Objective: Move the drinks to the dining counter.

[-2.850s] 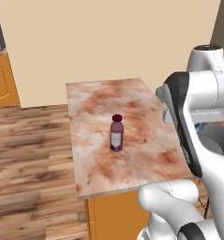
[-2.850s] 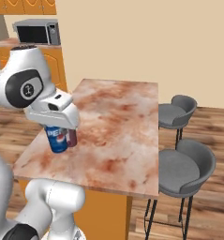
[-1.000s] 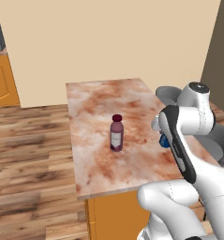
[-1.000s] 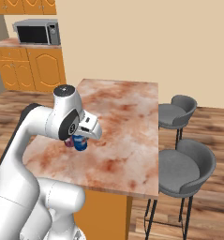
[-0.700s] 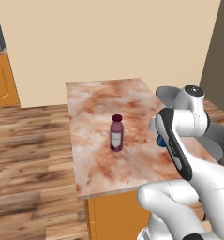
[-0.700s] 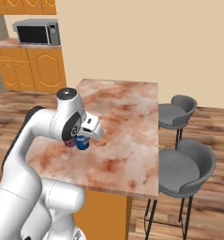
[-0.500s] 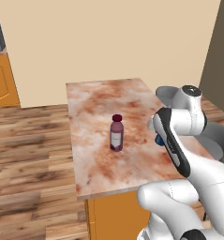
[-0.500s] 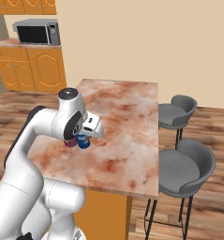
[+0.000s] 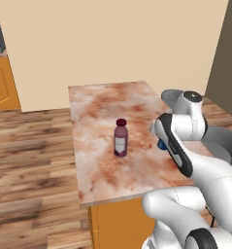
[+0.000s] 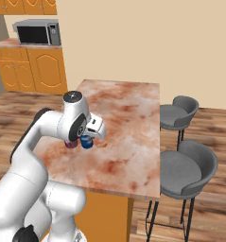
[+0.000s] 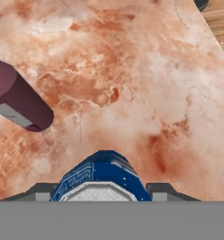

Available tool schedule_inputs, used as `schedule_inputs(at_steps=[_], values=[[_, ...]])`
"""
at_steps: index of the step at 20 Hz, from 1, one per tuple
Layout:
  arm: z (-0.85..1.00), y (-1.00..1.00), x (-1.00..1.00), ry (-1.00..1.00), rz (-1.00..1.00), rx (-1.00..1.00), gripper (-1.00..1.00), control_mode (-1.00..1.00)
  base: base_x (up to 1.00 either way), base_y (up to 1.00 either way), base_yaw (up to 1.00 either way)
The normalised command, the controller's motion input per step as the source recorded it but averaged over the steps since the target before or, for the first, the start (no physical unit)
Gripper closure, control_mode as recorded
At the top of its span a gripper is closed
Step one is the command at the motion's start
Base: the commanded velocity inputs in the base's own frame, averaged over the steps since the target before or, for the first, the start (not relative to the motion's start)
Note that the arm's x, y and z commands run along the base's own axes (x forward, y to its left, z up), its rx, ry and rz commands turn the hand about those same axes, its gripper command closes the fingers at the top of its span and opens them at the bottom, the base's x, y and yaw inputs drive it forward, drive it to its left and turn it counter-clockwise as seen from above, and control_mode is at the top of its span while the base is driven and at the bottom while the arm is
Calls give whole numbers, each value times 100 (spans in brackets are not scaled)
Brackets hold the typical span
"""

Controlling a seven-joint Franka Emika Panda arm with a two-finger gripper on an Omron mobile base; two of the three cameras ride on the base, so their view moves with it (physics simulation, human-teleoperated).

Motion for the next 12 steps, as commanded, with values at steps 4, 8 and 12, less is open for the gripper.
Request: schedule_inputs(at_steps=[4, 8, 12], values=[[-19, 0, 20, 0, 0, 0, 100, -100, 0, 0, 0], [-22, 0, 17, 0, 0, 0, 100, -100, 0, 0, 0], [-24, 0, 16, 0, 0, 0, 100, -100, 0, 0, 0]])
